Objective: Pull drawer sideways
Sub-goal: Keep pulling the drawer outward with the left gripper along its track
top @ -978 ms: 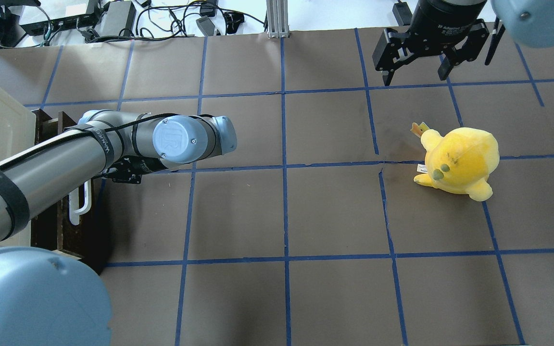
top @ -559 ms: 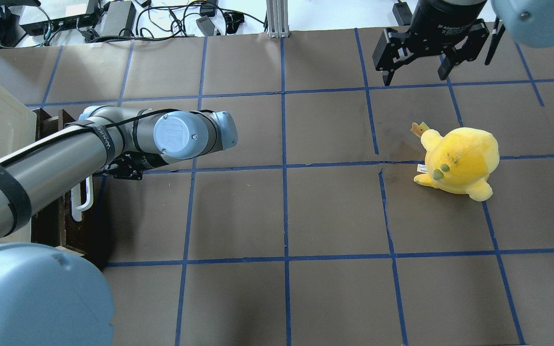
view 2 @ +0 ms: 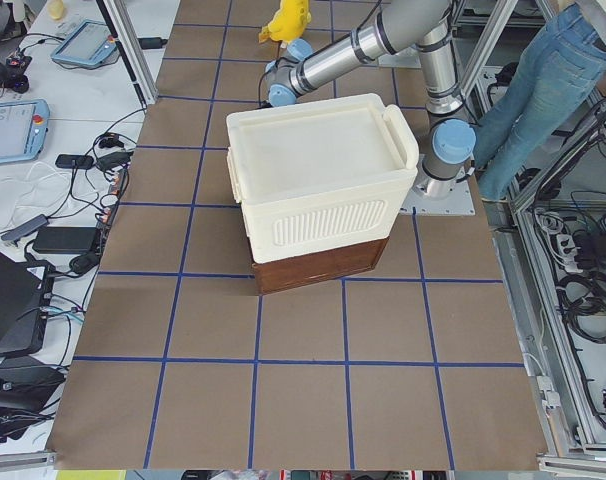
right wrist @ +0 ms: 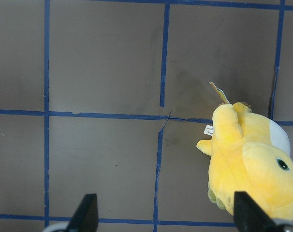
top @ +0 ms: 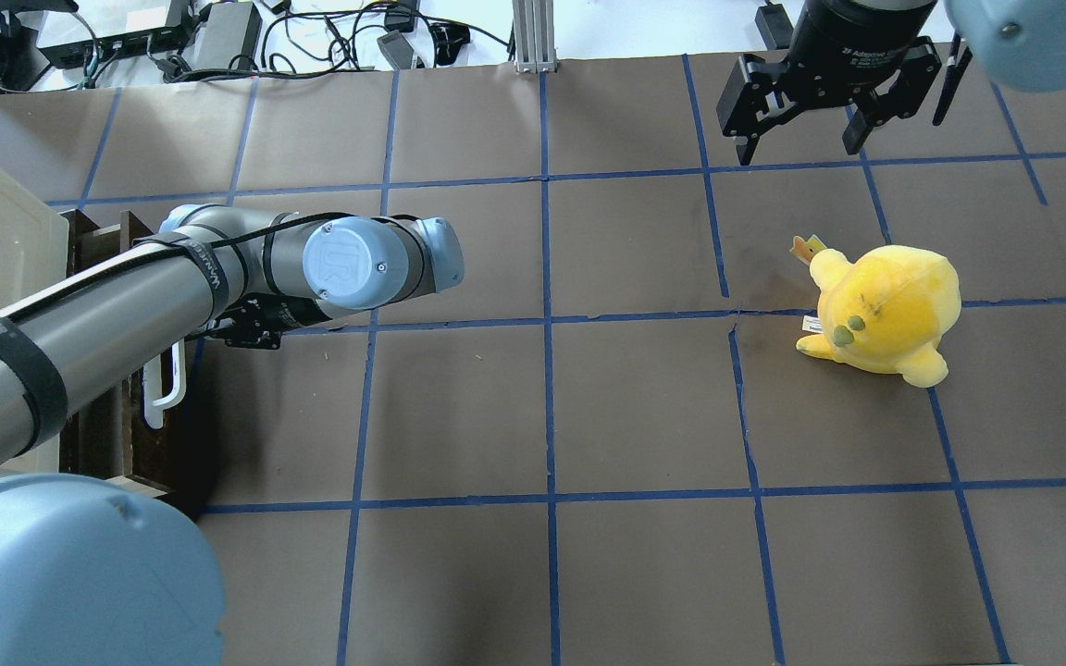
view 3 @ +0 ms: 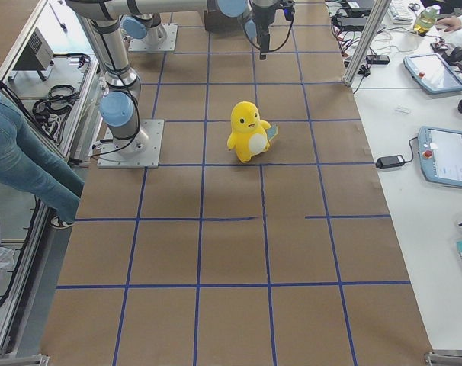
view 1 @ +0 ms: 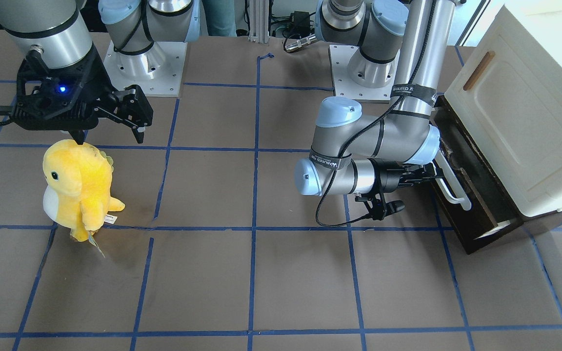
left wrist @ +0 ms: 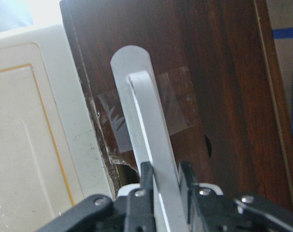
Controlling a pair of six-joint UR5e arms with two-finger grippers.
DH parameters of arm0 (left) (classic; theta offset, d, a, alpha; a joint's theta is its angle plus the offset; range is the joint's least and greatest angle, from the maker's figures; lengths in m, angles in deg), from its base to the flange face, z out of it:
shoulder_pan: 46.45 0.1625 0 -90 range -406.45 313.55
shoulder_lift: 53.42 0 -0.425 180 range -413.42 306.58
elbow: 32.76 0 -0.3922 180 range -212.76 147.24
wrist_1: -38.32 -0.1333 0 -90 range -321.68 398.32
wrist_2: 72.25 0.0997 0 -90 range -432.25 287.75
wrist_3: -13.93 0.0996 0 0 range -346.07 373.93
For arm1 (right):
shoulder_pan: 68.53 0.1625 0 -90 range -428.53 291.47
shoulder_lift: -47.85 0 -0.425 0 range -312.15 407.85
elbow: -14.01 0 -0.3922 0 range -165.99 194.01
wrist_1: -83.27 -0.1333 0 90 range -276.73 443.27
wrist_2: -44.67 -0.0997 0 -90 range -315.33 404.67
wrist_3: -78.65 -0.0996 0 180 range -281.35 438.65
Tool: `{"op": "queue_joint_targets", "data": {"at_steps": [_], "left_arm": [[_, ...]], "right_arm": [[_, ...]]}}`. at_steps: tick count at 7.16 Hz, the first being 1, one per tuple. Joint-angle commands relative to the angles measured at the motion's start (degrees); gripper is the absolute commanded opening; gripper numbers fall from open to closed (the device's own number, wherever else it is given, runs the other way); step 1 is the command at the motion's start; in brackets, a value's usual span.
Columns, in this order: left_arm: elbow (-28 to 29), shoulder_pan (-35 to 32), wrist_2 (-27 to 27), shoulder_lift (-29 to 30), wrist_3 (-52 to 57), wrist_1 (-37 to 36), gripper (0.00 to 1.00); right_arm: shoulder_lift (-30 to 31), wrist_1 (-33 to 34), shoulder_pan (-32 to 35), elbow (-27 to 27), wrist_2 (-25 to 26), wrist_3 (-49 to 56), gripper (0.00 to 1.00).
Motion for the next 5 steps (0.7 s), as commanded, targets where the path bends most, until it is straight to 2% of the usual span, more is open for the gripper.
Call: {"op": "queue_joint_targets", "data": {"at_steps": [1,5], "left_arm": [[-0.01,-0.86,-0.23,-0.13,0.0,0.11,0.12],[0.08,-2.71,-0.23,0.05,0.0,-0.16,0.12]], "right_arm": [[0.0,0.0,0.0,0.0,0.0,-0.01,1.0],[0.0,0.0,0.0,0.0,0.0,-0.01,1.0]]}}
